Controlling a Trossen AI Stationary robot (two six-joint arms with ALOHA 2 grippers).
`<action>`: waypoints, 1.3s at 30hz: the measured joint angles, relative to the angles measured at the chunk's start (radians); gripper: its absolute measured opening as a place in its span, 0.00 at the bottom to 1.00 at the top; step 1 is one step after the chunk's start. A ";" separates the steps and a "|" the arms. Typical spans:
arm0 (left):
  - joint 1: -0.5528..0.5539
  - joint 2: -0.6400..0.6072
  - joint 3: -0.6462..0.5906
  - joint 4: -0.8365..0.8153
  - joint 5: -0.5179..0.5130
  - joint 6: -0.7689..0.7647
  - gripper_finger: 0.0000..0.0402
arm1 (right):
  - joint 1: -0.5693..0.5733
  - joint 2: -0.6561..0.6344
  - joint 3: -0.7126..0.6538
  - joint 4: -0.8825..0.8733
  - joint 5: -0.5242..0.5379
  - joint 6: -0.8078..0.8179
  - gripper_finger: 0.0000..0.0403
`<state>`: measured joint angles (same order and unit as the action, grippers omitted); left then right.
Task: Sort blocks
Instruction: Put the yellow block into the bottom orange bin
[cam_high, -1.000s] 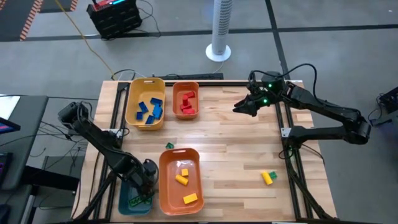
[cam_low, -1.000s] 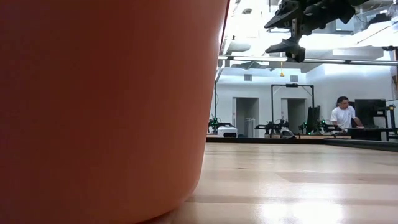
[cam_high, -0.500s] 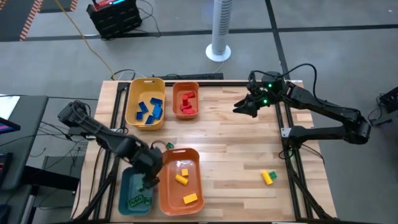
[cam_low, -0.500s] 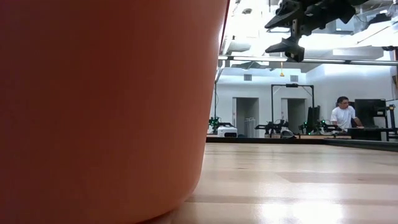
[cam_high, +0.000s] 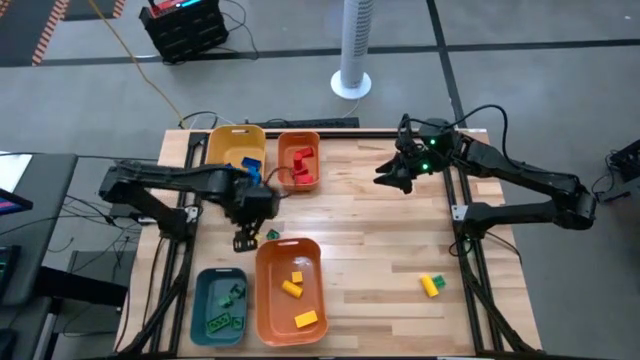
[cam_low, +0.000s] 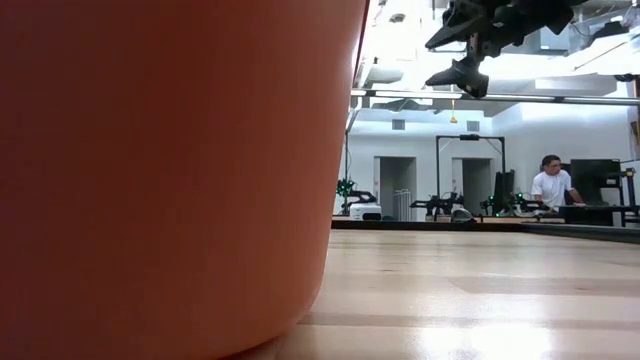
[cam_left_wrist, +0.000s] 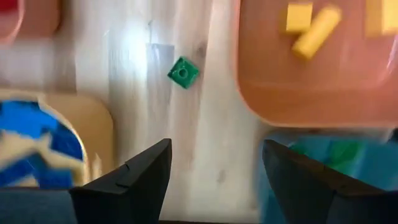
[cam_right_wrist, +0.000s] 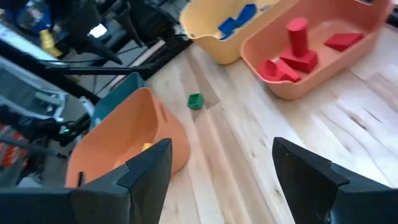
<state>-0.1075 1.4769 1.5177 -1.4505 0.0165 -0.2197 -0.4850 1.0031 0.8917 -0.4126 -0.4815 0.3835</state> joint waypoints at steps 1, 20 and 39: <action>0.014 0.019 0.000 -0.002 0.009 0.078 0.61 | 0.000 0.000 0.000 -0.008 0.013 0.000 0.71; 0.292 0.042 0.017 0.217 -0.213 0.850 0.61 | 0.168 0.000 0.000 -0.196 0.223 0.039 0.71; 0.326 0.066 0.236 0.648 -0.225 -0.048 0.61 | 0.645 0.009 0.000 -0.556 0.388 0.424 0.71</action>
<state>0.2182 1.5425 1.7536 -0.8030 -0.2084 -0.2675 0.1597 1.0120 0.8921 -0.9687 -0.0937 0.8079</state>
